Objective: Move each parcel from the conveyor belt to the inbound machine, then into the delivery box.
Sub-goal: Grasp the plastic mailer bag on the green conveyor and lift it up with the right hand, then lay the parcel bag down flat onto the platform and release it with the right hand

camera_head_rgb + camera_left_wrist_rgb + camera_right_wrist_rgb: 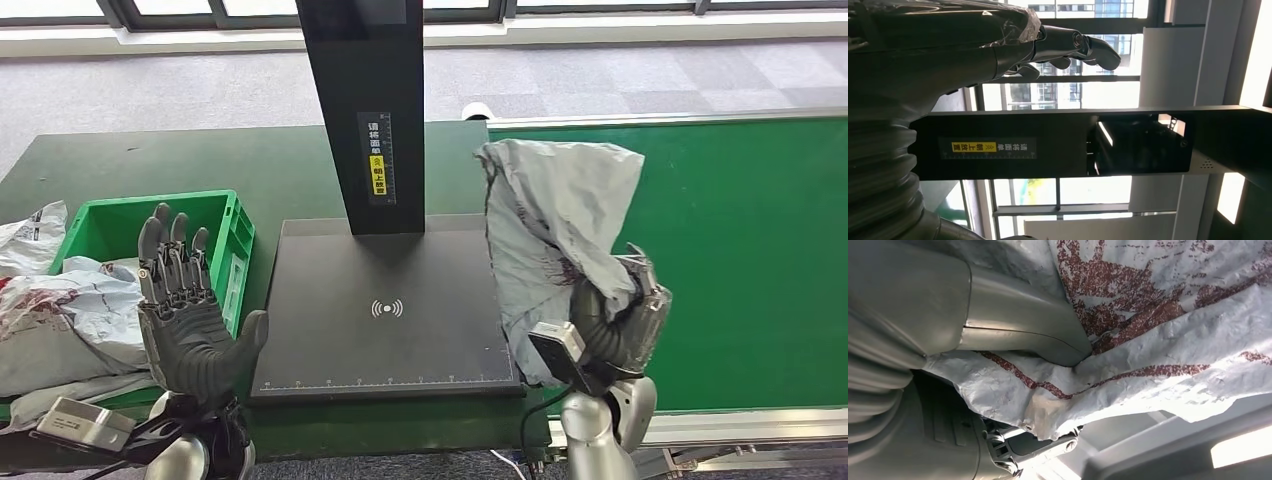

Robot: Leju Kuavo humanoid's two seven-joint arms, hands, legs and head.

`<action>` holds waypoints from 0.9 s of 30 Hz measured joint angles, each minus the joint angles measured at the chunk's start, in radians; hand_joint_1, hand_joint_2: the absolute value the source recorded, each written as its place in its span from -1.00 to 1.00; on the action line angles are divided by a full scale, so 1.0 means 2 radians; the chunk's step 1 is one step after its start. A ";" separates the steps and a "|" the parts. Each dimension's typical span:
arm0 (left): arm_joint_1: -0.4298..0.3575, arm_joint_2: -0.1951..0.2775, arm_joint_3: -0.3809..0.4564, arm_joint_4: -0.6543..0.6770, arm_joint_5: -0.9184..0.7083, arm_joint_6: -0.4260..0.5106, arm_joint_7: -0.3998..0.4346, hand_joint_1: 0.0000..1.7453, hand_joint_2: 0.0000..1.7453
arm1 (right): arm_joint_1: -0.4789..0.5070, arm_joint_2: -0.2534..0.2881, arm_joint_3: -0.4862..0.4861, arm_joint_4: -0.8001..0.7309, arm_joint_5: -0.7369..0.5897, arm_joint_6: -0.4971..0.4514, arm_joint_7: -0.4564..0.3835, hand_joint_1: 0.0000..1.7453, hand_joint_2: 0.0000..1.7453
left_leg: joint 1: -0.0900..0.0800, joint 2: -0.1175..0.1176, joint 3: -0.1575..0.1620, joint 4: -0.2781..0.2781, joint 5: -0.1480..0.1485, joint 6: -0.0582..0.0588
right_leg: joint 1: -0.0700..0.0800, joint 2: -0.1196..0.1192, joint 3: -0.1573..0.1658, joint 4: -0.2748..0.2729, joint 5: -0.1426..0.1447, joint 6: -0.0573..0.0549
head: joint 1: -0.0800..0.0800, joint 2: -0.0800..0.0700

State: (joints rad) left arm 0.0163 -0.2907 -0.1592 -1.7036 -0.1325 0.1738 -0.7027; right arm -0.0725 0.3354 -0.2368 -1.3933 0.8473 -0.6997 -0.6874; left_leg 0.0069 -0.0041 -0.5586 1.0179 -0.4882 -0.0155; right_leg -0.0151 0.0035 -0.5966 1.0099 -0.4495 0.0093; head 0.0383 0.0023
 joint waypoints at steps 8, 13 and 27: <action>-0.009 0.000 -0.011 0.007 0.000 -0.018 0.000 -1.00 1.00 | -0.046 0.004 0.102 0.111 0.061 0.000 0.066 1.00 1.00 | 0.000 0.001 0.000 0.000 0.001 0.000 | 0.000 0.000 0.000 0.000 0.000 0.000 | 0.000 0.000; -0.018 -0.004 -0.016 0.019 -0.003 -0.033 0.000 -1.00 1.00 | -0.085 0.009 0.158 0.190 0.066 0.000 0.105 1.00 1.00 | 0.000 0.000 0.000 0.000 0.001 0.000 | 0.000 0.000 0.000 0.000 0.000 0.000 | 0.000 0.000; -0.039 -0.011 -0.029 0.054 -0.006 -0.043 0.001 -1.00 1.00 | -0.154 0.016 0.207 0.317 0.022 0.000 0.128 0.15 1.00 | 0.000 0.000 0.000 0.000 0.001 0.000 | 0.000 0.000 0.000 0.000 0.000 0.000 | 0.000 0.000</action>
State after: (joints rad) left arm -0.0608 -0.3120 -0.2166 -1.5964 -0.1447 0.0886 -0.7016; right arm -0.3797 0.3678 0.1781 -0.7597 0.8909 -0.7003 -0.4317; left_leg 0.0070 -0.0032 -0.5585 1.0181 -0.4866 -0.0155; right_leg -0.0149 0.0039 -0.5971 1.0101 -0.4486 0.0093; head 0.0381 0.0023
